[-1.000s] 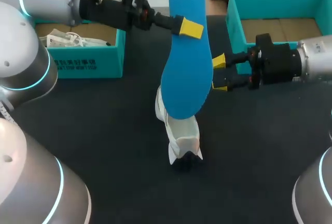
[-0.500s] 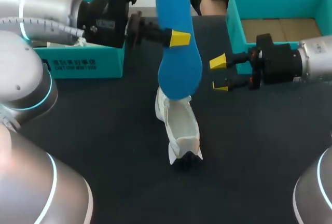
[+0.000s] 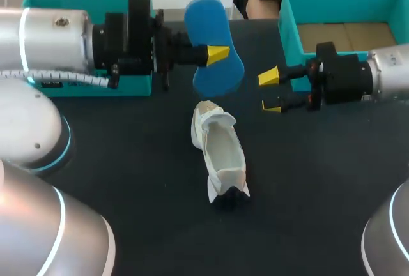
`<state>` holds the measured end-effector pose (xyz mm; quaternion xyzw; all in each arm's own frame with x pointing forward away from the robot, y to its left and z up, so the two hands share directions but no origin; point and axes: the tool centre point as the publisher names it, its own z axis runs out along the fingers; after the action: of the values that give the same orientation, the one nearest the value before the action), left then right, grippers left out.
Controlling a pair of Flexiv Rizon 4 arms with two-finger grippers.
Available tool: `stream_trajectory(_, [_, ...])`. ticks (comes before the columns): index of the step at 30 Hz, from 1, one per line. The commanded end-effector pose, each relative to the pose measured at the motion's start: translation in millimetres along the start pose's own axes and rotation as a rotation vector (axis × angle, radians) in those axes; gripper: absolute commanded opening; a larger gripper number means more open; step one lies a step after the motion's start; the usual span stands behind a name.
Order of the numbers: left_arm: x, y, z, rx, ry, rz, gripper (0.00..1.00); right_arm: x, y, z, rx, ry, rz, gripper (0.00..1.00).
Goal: Take the shoe out of the shoebox, open the shoe tongue, remove and reinsert the insole, then place the shoe into the shoebox
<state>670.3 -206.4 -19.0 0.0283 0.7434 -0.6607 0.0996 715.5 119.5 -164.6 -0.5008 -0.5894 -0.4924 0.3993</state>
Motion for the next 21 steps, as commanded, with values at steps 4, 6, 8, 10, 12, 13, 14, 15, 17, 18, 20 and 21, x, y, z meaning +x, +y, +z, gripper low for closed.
stream_trajectory(4, [10.4,5.5,-2.6,0.041,-0.041,0.002,0.00,-0.2,0.8,2.4,-0.001,-0.001,0.001,1.00])
stream_trajectory(6, [10.4,5.5,-2.6,0.041,-0.041,0.002,0.00,-0.2,0.8,2.4,-0.001,-0.001,0.001,1.00])
stream_trajectory(8, [10.7,7.5,-5.4,0.047,-0.061,0.070,0.00,-0.2,0.8,2.4,-0.001,-0.001,0.001,1.00])
stream_trajectory(10, [10.0,8.3,-7.5,0.053,-0.075,0.162,0.00,-0.2,0.8,2.4,-0.001,-0.001,0.001,1.00])
stream_trajectory(12, [7.1,10.1,-7.7,0.048,-0.091,0.225,0.00,-0.2,0.8,2.4,-0.001,-0.001,0.001,1.00])
stream_trajectory(13, [5.8,11.2,-7.8,0.042,-0.088,0.254,0.00,-0.2,0.8,2.4,-0.001,-0.001,0.001,1.00])
stream_trajectory(14, [5.6,12.3,-7.9,0.039,-0.091,0.310,0.00,-0.2,0.8,2.4,-0.001,-0.001,0.001,1.00])
stream_trajectory(15, [6.0,14.2,-7.7,0.032,-0.091,0.362,0.00,-0.2,0.8,2.4,-0.001,-0.001,0.001,1.00])
stream_trajectory(17, [6.4,17.0,-7.7,0.026,-0.099,0.497,0.00,-0.2,0.8,2.4,-0.001,-0.001,0.001,1.00])
stream_trajectory(18, [6.9,17.5,-7.6,0.023,-0.099,0.492,0.00,-0.2,0.8,2.4,-0.001,-0.001,0.001,1.00])
stream_trajectory(20, [7.0,17.5,-7.6,0.012,-0.098,0.561,0.00,-0.2,0.8,2.4,-0.001,-0.001,0.001,1.00])
stream_trajectory(21, [7.4,17.5,-7.3,0.008,-0.098,0.586,0.00,-0.2,0.8,2.4,-0.001,-0.001,0.001,1.00])
